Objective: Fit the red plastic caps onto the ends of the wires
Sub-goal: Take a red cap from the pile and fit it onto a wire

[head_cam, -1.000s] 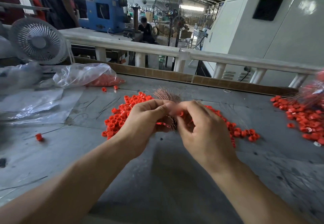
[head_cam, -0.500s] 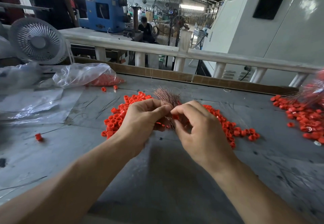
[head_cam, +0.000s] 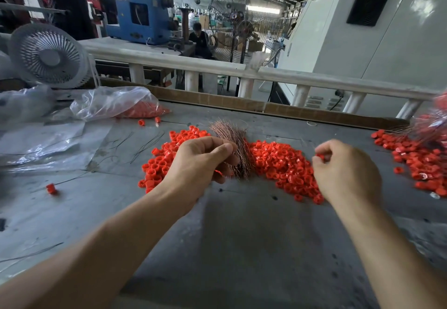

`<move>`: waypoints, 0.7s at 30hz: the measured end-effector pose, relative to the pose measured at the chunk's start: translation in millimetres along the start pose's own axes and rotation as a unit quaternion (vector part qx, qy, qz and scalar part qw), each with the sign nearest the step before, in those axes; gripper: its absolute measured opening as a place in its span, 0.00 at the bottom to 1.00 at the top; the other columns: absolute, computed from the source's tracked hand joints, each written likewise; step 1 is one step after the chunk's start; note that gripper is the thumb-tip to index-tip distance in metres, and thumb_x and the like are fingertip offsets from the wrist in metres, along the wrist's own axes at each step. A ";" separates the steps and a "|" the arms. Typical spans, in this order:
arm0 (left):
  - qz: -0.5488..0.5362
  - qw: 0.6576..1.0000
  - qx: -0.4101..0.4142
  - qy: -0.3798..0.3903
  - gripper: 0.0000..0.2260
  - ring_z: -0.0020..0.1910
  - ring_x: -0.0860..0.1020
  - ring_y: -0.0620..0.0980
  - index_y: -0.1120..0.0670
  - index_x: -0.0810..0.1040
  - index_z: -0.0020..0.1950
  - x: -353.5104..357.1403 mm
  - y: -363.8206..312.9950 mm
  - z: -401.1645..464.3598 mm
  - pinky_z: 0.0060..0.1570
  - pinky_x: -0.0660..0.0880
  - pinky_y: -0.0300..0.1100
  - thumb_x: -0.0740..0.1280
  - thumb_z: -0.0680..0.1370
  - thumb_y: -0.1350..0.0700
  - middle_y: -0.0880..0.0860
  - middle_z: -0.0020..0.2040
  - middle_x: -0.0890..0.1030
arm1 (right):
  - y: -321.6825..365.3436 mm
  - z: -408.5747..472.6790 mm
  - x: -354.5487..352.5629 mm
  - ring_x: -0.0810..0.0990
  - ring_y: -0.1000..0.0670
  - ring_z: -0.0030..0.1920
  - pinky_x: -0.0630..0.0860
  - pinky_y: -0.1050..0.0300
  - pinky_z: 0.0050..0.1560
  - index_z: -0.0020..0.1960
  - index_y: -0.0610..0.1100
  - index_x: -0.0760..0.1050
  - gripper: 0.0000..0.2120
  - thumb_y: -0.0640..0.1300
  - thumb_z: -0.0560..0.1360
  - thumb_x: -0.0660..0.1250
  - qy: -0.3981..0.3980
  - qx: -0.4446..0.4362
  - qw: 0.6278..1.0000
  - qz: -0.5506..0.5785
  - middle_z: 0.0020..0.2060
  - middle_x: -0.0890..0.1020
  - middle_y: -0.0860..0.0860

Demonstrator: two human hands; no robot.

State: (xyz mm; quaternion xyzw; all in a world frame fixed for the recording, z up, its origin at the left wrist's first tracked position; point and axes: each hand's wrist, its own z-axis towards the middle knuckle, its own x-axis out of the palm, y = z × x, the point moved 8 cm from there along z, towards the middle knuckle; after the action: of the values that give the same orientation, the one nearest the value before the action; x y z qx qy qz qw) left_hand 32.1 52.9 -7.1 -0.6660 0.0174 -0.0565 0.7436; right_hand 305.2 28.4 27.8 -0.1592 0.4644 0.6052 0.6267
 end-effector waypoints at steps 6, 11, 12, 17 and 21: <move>0.050 0.998 0.019 -0.023 0.06 0.33 0.78 0.47 0.59 0.84 0.49 -6.0 -0.2 3.4 0.29 0.74 0.36 0.67 0.82 0.60 0.56 0.42 0.86 | -46.7 10.6 10.1 0.82 0.38 0.57 0.76 0.48 0.57 0.51 0.52 0.83 0.08 0.43 0.74 0.71 0.084 0.115 0.988 -0.066 0.54 0.86 0.44; 0.090 0.995 0.037 -0.033 0.07 0.33 0.79 0.46 0.56 0.84 0.48 -13.0 0.7 7.7 0.29 0.74 0.38 0.67 0.82 0.59 0.55 0.40 0.86 | -59.7 11.7 12.4 0.81 0.39 0.59 0.75 0.48 0.60 0.51 0.53 0.83 0.12 0.40 0.72 0.70 0.122 0.153 0.977 -0.087 0.56 0.85 0.44; 0.102 0.993 0.043 -0.034 0.07 0.33 0.79 0.45 0.55 0.84 0.47 -13.8 0.6 8.3 0.30 0.75 0.38 0.67 0.82 0.59 0.54 0.40 0.86 | -60.5 11.5 12.3 0.80 0.39 0.59 0.74 0.48 0.60 0.51 0.53 0.83 0.11 0.40 0.72 0.70 0.126 0.157 0.976 -0.088 0.56 0.85 0.44; 0.171 0.982 0.068 -0.040 0.05 0.32 0.78 0.40 0.50 0.85 0.45 -17.4 2.0 11.4 0.33 0.75 0.38 0.70 0.80 0.57 0.46 0.37 0.85 | -49.2 11.0 10.3 0.79 0.38 0.61 0.73 0.48 0.61 0.54 0.52 0.83 0.11 0.43 0.73 0.71 0.116 0.116 0.982 -0.090 0.57 0.84 0.45; 0.290 0.949 0.109 -0.049 0.03 0.32 0.77 0.37 0.46 0.84 0.43 -14.5 -1.1 11.1 0.34 0.71 0.31 0.75 0.76 0.53 0.41 0.35 0.83 | -9.0 3.0 1.3 0.81 0.37 0.55 0.77 0.46 0.55 0.50 0.49 0.84 0.05 0.44 0.75 0.72 0.030 0.002 1.000 -0.010 0.50 0.86 0.45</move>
State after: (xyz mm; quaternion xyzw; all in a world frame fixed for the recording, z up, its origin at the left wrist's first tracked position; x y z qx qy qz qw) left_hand 18.7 65.3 -5.5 -0.5489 0.1675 0.1929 0.7959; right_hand 314.2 29.6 25.1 -0.1804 0.4827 0.5930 0.6187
